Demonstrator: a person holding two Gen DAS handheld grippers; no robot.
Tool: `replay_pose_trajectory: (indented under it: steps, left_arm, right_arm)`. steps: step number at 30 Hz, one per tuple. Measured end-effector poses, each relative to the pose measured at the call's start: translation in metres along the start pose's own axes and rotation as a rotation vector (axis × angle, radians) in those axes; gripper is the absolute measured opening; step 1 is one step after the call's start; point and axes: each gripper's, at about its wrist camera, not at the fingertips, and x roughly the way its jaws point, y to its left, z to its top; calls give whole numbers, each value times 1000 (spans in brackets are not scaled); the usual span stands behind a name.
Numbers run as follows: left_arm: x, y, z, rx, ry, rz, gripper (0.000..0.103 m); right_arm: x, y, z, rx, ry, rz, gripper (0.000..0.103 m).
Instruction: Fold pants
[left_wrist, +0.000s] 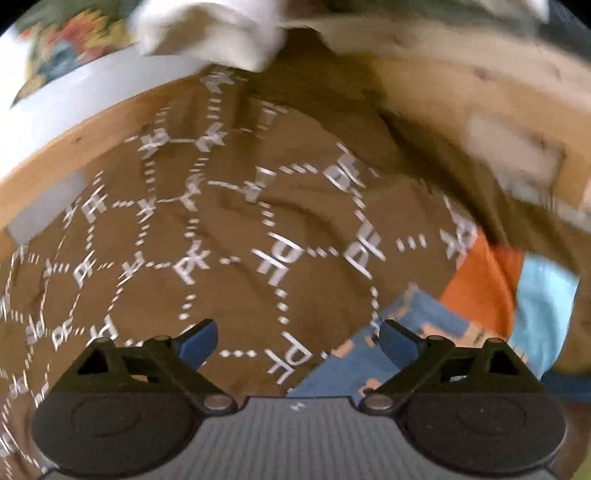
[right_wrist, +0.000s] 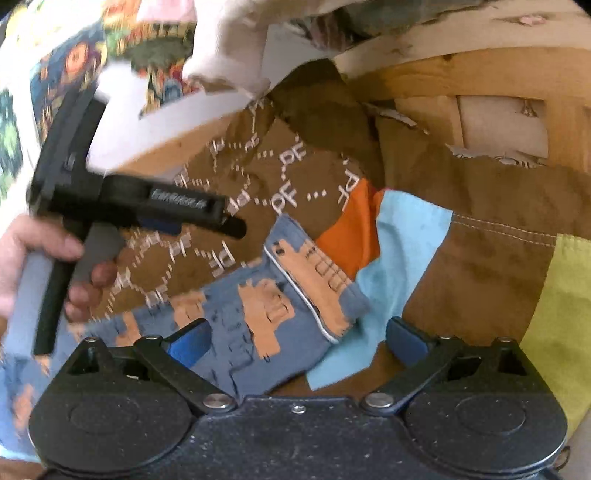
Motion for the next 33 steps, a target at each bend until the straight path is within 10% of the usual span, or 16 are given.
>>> replay_pose_trajectory:
  steps: [4, 19, 25, 33]
  left_arm:
    - [19, -28, -14, 162, 70, 81, 94]
    - [49, -4, -14, 77, 129, 57, 103]
    - [47, -3, -16, 69, 144, 53, 103]
    - [51, -5, -2, 37, 194, 70, 103]
  right_arm:
    - [2, -3, -1, 9, 12, 31, 84]
    - [22, -26, 11, 150, 32, 46, 65]
    - [23, -50, 13, 275, 11, 90, 27]
    - [11, -17, 18, 29, -43, 53, 14]
